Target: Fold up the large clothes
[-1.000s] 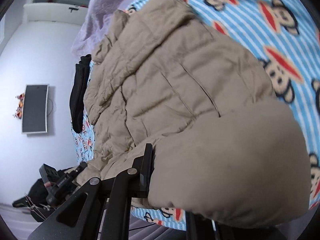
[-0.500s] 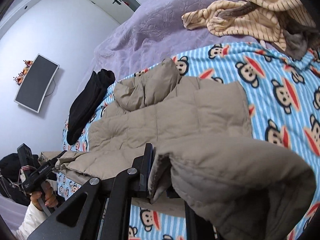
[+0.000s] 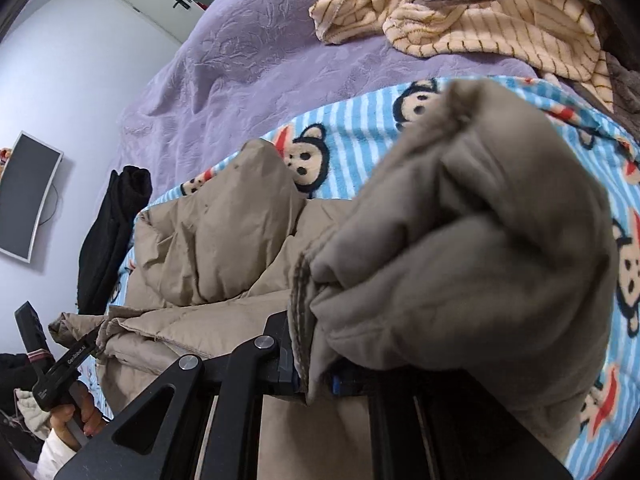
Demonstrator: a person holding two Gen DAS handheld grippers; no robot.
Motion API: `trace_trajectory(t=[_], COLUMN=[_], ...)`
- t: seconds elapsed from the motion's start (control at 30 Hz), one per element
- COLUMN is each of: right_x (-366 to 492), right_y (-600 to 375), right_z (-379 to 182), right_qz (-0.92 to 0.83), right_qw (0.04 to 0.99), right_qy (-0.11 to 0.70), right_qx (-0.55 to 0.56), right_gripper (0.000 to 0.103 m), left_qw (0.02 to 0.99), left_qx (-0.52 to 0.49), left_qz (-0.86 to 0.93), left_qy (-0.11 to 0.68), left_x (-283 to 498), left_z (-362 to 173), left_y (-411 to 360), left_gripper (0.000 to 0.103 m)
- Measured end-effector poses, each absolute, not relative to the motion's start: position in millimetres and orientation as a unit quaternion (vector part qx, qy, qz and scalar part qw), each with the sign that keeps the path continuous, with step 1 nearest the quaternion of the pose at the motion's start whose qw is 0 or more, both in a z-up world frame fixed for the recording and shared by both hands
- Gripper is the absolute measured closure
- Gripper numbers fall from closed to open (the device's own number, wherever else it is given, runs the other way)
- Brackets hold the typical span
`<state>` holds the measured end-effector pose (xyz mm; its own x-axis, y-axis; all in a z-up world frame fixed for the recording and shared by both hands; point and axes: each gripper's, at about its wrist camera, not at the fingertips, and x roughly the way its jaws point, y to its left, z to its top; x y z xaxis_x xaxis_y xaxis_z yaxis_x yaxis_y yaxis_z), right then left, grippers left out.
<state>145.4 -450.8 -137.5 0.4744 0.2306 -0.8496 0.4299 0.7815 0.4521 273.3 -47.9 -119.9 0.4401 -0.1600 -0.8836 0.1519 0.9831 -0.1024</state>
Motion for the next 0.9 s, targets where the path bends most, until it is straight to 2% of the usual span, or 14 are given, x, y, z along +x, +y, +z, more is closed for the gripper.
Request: trace_trajectory(t=[0.2,0.27,0.37,0.4,0.43,0.47,0.5,0.63,0.67,0.7,0.73,0.77,0.9], right_x=[154,154,152,150,146,142,137,118,114,113,115,119,140], right_y=[-458,-462,-468,-468,-467,-466,-464,-457,-454,-449,-442,-432,-389], right_z=[-167,-167,-157,-151,-143,-134,-125,-94,-91,-89,-90,-92,-111], right_qz=[-0.064,-0.061,-0.058,-0.053,-0.049,-0.047,-0.046,-0.049,-0.048,-0.043,-0.032,-0.017,0.030], right_qw=[0.782,0.773,0.763,0.765,0.771,0.779,0.788,0.812,0.813,0.815,0.816,0.816,0.811], right_qy=[0.502,0.504,0.509,0.508,0.504,0.497,0.488,0.461,0.459,0.461,0.467,0.477,0.514], right_qx=[0.364,0.381,0.394,0.392,0.387,0.379,0.373,0.355,0.354,0.349,0.340,0.326,0.277], right_gripper=[0.093,0.091,0.086,0.072,0.060,0.033,0.019,0.019,0.021,0.033,0.043,0.058,0.068], left_qw=[0.844,0.848,0.855,0.859,0.867,0.878,0.885,0.881,0.875,0.868,0.858,0.851,0.846], left_qx=[-0.015,-0.022,-0.031,-0.032,-0.027,-0.021,-0.016,-0.019,-0.020,-0.018,-0.010,-0.004,0.034], left_qz=[-0.102,-0.115,-0.141,-0.146,-0.140,-0.132,-0.130,-0.137,-0.149,-0.165,-0.179,-0.187,-0.190], left_qy=[0.526,0.517,0.499,0.490,0.477,0.460,0.448,0.452,0.460,0.468,0.481,0.491,0.497], left_x=[278,273,260,254,247,242,236,231,232,232,233,233,232], left_z=[-122,-110,-90,-82,-74,-66,-58,-50,-52,-57,-66,-74,-109], left_y=[-44,-37,-28,-25,-21,-19,-16,-17,-21,-28,-39,-50,-94], left_gripper=[0.085,0.082,0.057,0.033,0.016,0.014,0.014,0.014,0.017,0.034,0.046,0.048,0.048])
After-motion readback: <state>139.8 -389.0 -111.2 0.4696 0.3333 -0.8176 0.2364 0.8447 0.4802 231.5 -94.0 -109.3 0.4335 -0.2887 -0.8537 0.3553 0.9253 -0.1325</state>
